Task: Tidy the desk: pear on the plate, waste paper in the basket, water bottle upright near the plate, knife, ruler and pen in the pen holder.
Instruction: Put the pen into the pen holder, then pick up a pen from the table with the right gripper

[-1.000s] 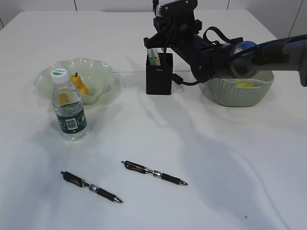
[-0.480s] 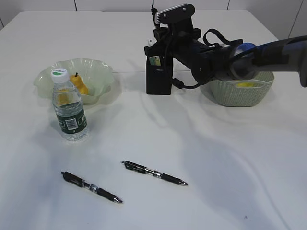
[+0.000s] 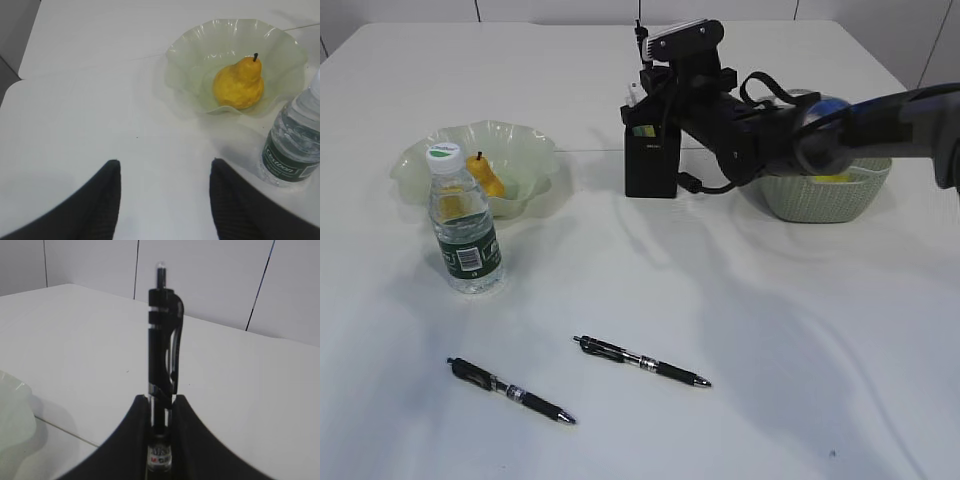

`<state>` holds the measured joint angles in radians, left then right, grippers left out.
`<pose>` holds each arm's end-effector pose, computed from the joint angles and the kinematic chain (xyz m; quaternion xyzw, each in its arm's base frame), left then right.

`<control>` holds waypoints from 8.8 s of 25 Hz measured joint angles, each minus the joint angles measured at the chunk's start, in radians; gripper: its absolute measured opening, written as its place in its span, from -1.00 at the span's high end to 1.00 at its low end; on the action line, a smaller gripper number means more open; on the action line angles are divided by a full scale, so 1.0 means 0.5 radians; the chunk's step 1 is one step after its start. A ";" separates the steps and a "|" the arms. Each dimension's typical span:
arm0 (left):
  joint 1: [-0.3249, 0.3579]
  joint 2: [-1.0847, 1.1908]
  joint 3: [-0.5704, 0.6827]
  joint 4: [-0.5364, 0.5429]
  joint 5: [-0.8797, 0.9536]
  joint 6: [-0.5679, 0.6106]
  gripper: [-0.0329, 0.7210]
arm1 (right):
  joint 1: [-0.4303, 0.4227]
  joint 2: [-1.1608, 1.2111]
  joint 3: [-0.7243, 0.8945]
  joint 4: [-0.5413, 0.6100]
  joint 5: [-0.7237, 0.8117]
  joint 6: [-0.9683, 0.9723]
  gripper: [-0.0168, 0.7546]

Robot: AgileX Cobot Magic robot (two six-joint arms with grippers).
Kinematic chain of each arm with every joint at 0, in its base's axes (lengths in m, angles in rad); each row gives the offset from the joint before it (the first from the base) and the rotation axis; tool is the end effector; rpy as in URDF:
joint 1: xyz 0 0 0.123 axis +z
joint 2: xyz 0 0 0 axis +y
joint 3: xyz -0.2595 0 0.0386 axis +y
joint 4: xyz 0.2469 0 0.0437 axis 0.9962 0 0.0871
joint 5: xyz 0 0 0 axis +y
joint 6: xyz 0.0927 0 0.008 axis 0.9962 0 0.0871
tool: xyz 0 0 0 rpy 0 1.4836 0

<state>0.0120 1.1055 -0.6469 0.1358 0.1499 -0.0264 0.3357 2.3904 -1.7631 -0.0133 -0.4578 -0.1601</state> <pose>0.2394 0.0048 0.2558 0.0364 0.8643 0.0388 0.5001 0.5043 0.1765 0.1546 -0.1867 0.7115 0.0575 0.6750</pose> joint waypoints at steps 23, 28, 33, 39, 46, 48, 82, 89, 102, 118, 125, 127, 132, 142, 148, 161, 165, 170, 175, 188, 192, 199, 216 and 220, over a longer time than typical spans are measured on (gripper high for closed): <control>0.000 0.000 0.000 -0.004 0.000 0.000 -0.15 | 0.000 0.100 0.000 0.000 -0.104 0.000 0.77; 0.000 0.000 0.000 -0.007 0.000 0.000 -0.15 | 0.000 0.100 0.000 0.000 -0.112 0.000 0.77; 0.000 0.000 0.000 -0.007 0.000 0.000 -0.15 | 0.000 0.111 0.000 0.000 -0.117 0.000 0.77; 0.000 0.000 0.000 -0.007 0.000 0.000 -0.15 | 0.000 0.135 0.000 0.000 -0.132 0.000 0.77; 0.000 0.000 0.000 -0.007 0.000 0.000 -0.15 | 0.000 0.136 0.000 0.000 -0.149 -0.004 0.77; 0.000 0.000 0.000 -0.007 0.000 0.000 -0.15 | 0.000 0.136 0.000 0.000 -0.152 -0.004 0.75; 0.000 0.000 0.000 -0.007 0.000 0.000 -0.15 | 0.000 -0.051 0.000 0.004 0.068 -0.004 0.49; 0.000 0.000 0.000 -0.007 0.000 0.000 -0.15 | 0.000 -0.192 0.000 0.004 0.457 -0.004 0.49; 0.000 0.000 0.000 0.005 -0.007 0.000 -0.15 | 0.000 -0.586 0.000 0.004 1.097 -0.004 0.49; 0.000 0.000 0.000 0.029 -0.007 0.000 -0.15 | 0.057 -1.020 0.000 0.012 2.046 -0.004 0.48; 0.000 0.000 0.000 0.029 -0.007 0.000 -0.15 | 0.072 -1.145 0.155 0.152 1.963 -0.004 0.48; 0.000 0.000 0.000 0.029 -0.007 0.000 -0.15 | 0.093 -1.221 0.341 0.168 1.794 -0.004 0.48; 0.000 0.000 0.000 0.032 -0.007 0.000 -0.15 | 0.115 -1.500 0.974 0.180 1.108 -0.004 0.48; 0.000 0.000 0.000 0.040 -0.007 0.000 -0.15 | 0.115 -1.622 1.459 -0.154 0.898 -0.004 0.48; 0.000 0.000 0.000 0.040 -0.007 0.000 -0.15 | 0.136 -1.622 1.609 -0.263 0.898 -0.006 0.48; 0.000 0.000 0.000 0.040 -0.007 0.000 -0.15 | 0.317 -1.622 1.676 -0.440 1.019 -0.006 0.48; 0.000 0.000 0.000 0.040 -0.007 0.000 -0.15 | 0.354 -1.598 1.676 -0.512 1.095 -0.006 0.48; 0.000 0.000 0.000 0.040 -0.007 0.000 -0.15 | 0.394 -1.547 1.662 -0.558 1.188 -0.006 0.48; 0.000 0.000 0.000 0.040 -0.007 0.000 -0.15 | 0.399 -1.490 1.516 -0.558 1.415 -0.012 0.48; 0.000 0.000 0.000 0.040 -0.003 0.000 -0.15 | 0.543 -1.354 1.176 -0.201 1.994 -0.342 0.48; 0.000 0.000 0.000 0.040 -0.003 0.000 -0.15 | 0.577 -1.317 1.078 -0.060 2.163 -0.358 0.48; 0.000 0.000 0.000 0.040 0.000 0.000 -0.15 | 0.577 -1.193 0.842 0.040 2.573 -0.497 0.48; 0.000 0.000 0.000 0.040 0.000 0.000 -0.15 | 0.577 -0.888 0.677 0.429 2.672 -1.114 0.48; 0.000 0.000 0.000 0.040 0.000 0.000 -0.15 | 0.577 -0.849 0.670 0.451 2.627 -1.234 0.48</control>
<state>0.0120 1.1055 -0.6469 0.1559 0.1501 -0.0264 0.6240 1.9660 -1.4283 0.2122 0.8556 -0.7773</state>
